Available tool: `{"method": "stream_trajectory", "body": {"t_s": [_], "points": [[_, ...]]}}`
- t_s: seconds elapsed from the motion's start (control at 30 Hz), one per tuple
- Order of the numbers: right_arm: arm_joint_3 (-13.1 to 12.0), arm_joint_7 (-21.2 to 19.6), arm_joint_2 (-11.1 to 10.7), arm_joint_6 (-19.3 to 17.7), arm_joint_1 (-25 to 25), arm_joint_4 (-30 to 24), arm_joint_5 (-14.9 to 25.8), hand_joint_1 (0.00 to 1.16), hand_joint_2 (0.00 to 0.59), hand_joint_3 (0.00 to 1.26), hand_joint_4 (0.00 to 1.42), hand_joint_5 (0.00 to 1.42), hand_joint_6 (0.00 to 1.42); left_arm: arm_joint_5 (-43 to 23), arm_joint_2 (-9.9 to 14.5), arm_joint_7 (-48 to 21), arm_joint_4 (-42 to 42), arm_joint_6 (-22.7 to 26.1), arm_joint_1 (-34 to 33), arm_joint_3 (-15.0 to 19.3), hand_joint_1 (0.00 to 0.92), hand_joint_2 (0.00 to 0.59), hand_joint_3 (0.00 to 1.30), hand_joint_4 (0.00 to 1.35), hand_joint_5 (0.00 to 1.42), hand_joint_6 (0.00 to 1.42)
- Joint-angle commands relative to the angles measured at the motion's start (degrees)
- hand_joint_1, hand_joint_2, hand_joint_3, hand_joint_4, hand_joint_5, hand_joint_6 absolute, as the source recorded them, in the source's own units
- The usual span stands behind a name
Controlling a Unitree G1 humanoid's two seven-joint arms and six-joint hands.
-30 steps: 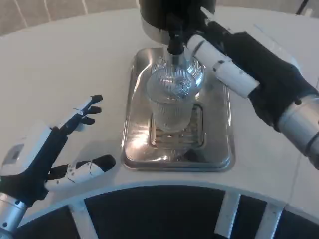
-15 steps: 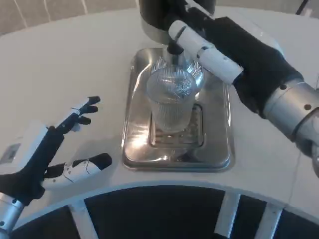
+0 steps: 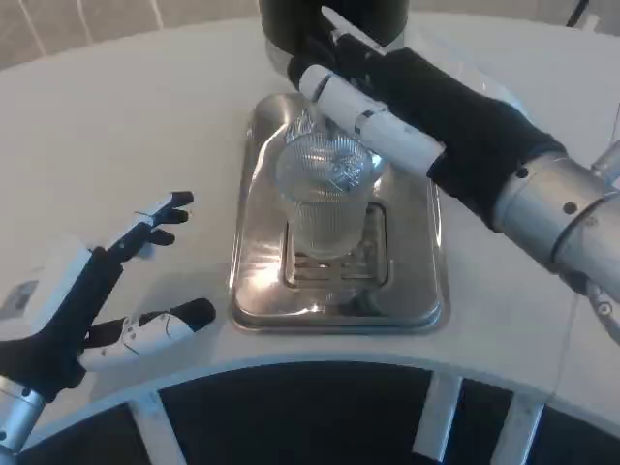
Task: Grasp the cup under the faucet to collect the drink, then remove the cup.
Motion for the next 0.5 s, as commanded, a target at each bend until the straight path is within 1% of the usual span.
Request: {"method": "stream_trajectory", "body": {"t_s": [0.03, 0.07, 0.17, 0.2, 0.3, 0.37, 0.5], "points": [[3.9, 1.5, -2.1, -1.5, -1.3, -1.3, 0.5, 0.00, 0.462, 0.00, 0.00, 0.00, 0.00, -0.7, 0.5, -0.7, 0.6, 0.4, 0.9, 0.6, 0.065, 0.074, 0.19, 0.22, 0.33, 0.38], [4.4, 1.4, -2.6, -1.8, -1.4, -1.4, 0.3, 0.00, 0.463, 0.00, 0.00, 0.00, 0.00, -0.8, 0.5, -0.7, 0.7, 0.4, 0.9, 0.6, 0.065, 0.074, 0.19, 0.22, 0.33, 0.38], [7.0, 1.7, -4.5, -3.6, -2.2, -1.9, -1.5, 0.00, 0.464, 0.00, 0.00, 0.00, 0.00, -0.8, 0.6, -0.8, 0.8, 0.4, 0.9, 0.6, 0.064, 0.074, 0.19, 0.22, 0.33, 0.38], [8.3, 1.8, -5.4, -4.6, -2.5, -2.1, -2.6, 0.00, 0.464, 0.00, 0.00, 0.00, 0.00, -0.9, 0.6, -0.8, 0.8, 0.4, 0.9, 0.6, 0.064, 0.074, 0.19, 0.22, 0.33, 0.38], [11.4, 2.2, -7.2, -6.7, -3.0, -2.5, -5.4, 0.00, 0.464, 0.00, 0.00, 0.00, 0.00, -1.0, 0.6, -0.9, 0.8, 0.3, 1.0, 0.7, 0.064, 0.074, 0.19, 0.22, 0.33, 0.38], [13.0, 2.5, -7.8, -7.9, -3.3, -2.6, -7.3, 0.00, 0.465, 0.00, 0.00, 0.00, 0.00, -1.0, 0.6, -0.9, 0.8, 0.3, 1.0, 0.7, 0.064, 0.074, 0.19, 0.22, 0.33, 0.38], [15.0, 3.4, -8.6, -10.7, -2.8, -2.7, -11.4, 0.00, 0.465, 0.00, 0.00, 0.00, 0.00, -1.2, 0.5, -1.2, 0.6, 0.4, 1.2, 0.7, 0.064, 0.074, 0.19, 0.22, 0.33, 0.38]]}}
